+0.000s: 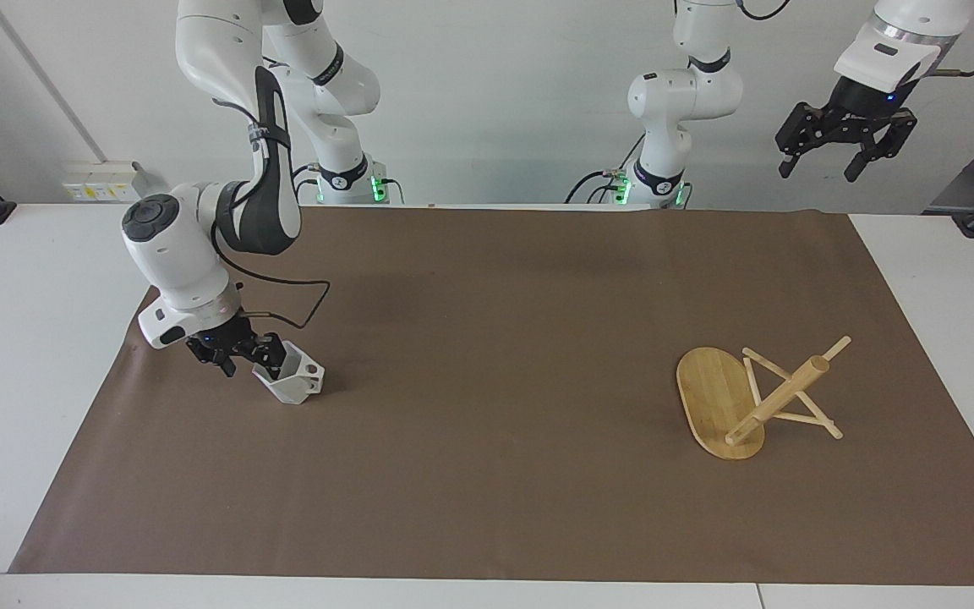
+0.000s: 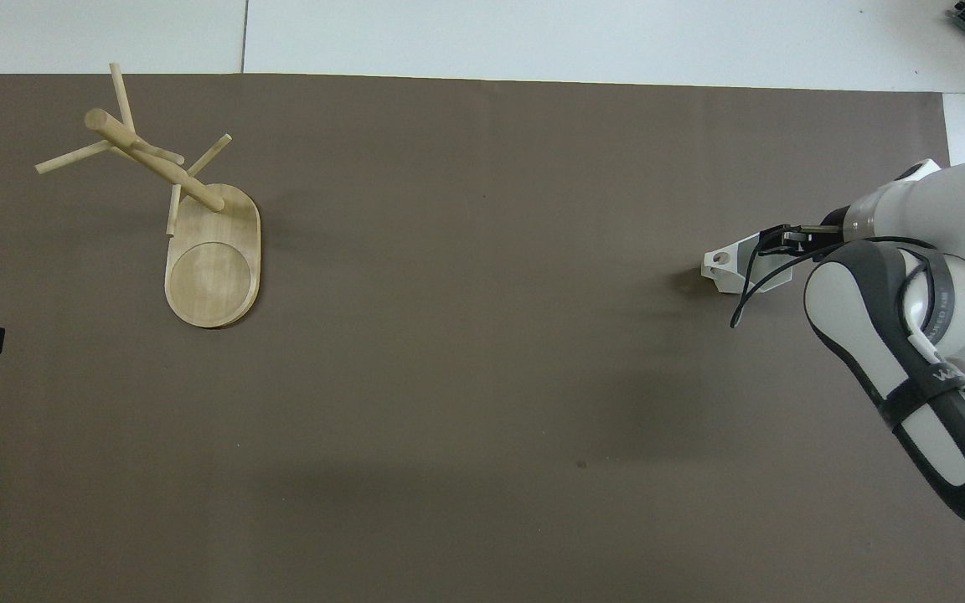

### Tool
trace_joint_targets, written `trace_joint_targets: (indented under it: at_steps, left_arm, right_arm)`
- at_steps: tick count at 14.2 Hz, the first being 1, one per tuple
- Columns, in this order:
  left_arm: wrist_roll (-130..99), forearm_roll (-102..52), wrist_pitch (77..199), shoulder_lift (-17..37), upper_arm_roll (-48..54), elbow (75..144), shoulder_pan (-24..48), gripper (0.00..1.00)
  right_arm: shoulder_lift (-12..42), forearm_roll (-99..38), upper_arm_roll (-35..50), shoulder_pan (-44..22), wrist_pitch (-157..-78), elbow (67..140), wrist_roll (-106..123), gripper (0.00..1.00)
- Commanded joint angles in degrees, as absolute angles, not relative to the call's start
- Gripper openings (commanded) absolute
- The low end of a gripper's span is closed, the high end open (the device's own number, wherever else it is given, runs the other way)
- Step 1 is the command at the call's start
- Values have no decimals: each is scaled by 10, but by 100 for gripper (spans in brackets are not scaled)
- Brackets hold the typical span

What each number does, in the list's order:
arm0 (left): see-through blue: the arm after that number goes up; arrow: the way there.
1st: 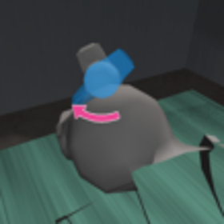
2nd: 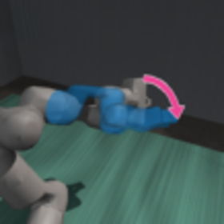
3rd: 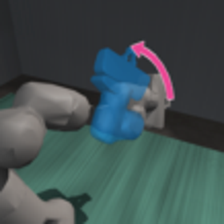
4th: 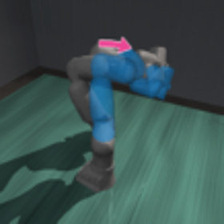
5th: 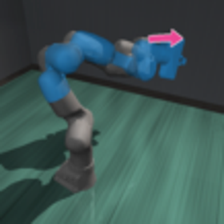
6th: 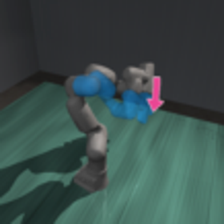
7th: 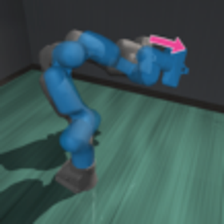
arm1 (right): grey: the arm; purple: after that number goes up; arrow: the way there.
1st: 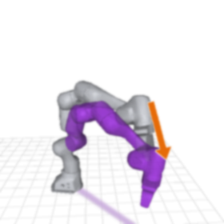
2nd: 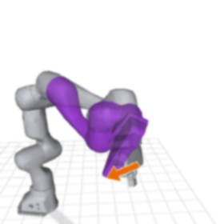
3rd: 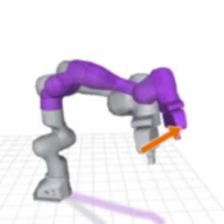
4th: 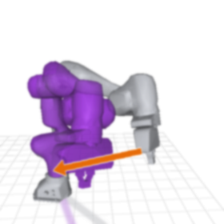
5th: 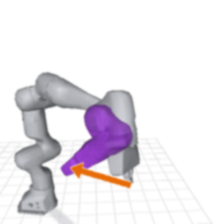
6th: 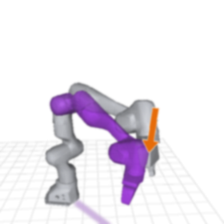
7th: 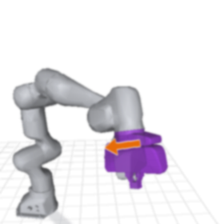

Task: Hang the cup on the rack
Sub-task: 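Close the right gripper on the white mug's handle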

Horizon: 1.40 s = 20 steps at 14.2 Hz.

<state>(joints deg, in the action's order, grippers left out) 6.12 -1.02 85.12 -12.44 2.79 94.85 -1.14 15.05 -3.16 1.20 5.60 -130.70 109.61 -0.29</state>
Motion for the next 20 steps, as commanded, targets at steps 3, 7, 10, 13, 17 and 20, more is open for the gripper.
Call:
trace_joint_targets:
  at_steps: [3, 7, 10, 13, 17, 20]
  left_arm:
    - [62, -17, 847, -141, 28, 960, -21, 100]
    - [50, -17, 853, -148, 31, 969, -21, 100]
    - [54, -17, 870, -151, 31, 989, -21, 100]
    - [57, -16, 878, -141, 32, 991, -16, 100]
    - [56, -17, 911, -132, 32, 1005, -14, 100]
    - [56, -15, 913, -120, 32, 1003, -12, 100]
  right_arm:
    - [149, -41, 23, 61, -1303, 1092, -31, 45]
    - [149, -41, 32, 62, -1287, 1083, -51, 29]
    - [149, -41, 33, 62, -1283, 1080, -51, 23]
    - [149, -41, 33, 62, -1283, 1080, -50, 16]
    - [147, -41, 41, 62, -1282, 1079, -50, 9]
    - [145, -40, 42, 62, -1281, 1078, -50, 7]
